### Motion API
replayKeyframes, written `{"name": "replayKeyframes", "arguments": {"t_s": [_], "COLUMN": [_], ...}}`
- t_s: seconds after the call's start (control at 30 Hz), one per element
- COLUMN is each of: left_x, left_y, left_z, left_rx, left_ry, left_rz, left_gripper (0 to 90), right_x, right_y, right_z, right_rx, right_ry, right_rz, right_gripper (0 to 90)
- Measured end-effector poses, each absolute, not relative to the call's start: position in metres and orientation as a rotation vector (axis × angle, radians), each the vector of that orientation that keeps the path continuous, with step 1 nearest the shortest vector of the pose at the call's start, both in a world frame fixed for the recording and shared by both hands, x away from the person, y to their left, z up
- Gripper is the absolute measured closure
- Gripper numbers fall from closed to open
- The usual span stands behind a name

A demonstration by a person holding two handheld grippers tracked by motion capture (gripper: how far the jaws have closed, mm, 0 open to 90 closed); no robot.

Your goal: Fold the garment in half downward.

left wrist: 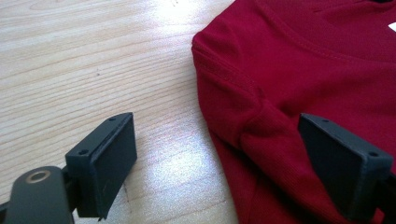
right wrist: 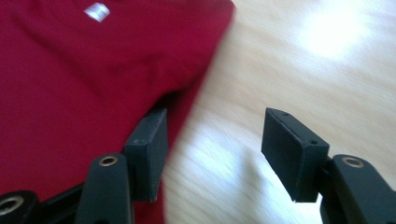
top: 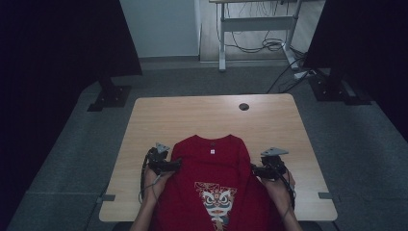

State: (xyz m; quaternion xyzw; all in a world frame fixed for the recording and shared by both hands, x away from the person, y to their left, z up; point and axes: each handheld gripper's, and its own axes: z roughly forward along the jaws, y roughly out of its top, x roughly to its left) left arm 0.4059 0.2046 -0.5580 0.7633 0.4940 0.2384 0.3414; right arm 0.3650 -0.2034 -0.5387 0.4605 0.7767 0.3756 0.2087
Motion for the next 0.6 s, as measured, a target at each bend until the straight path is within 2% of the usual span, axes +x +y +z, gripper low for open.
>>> {"name": "replayKeyframes", "arguments": {"t_s": [0.03, 0.07, 0.2, 0.23, 0.3, 0.6], "left_x": [0.406, 0.406, 0.406, 0.406, 0.406, 0.407], "left_y": [0.205, 0.205, 0.205, 0.205, 0.205, 0.207], "left_z": [-0.558, -0.558, -0.558, -0.558, -0.558, -0.556], "left_rx": [1.985, 1.985, 1.986, 1.986, 1.986, 2.011], "left_ry": [1.285, 1.285, 1.284, 1.284, 1.282, 1.268], "left_rz": [0.620, 0.620, 0.620, 0.619, 0.618, 0.599], "left_gripper": [13.6, 13.5, 13.6, 13.6, 13.6, 16.3], "right_x": [0.365, 0.368, 0.369, 0.375, 0.377, 0.374], "right_y": [-0.203, -0.186, -0.180, -0.165, -0.161, -0.172], "right_z": [-0.539, -0.529, -0.527, -0.529, -0.532, -0.530], "right_rx": [1.281, 1.227, 1.213, 1.192, 1.192, 1.271], "right_ry": [2.161, 2.178, 2.193, 2.236, 2.260, 2.226], "right_rz": [1.045, 1.081, 1.081, 1.087, 1.080, 1.206], "right_gripper": [40.8, 40.2, 40.1, 38.9, 38.5, 39.4]}}
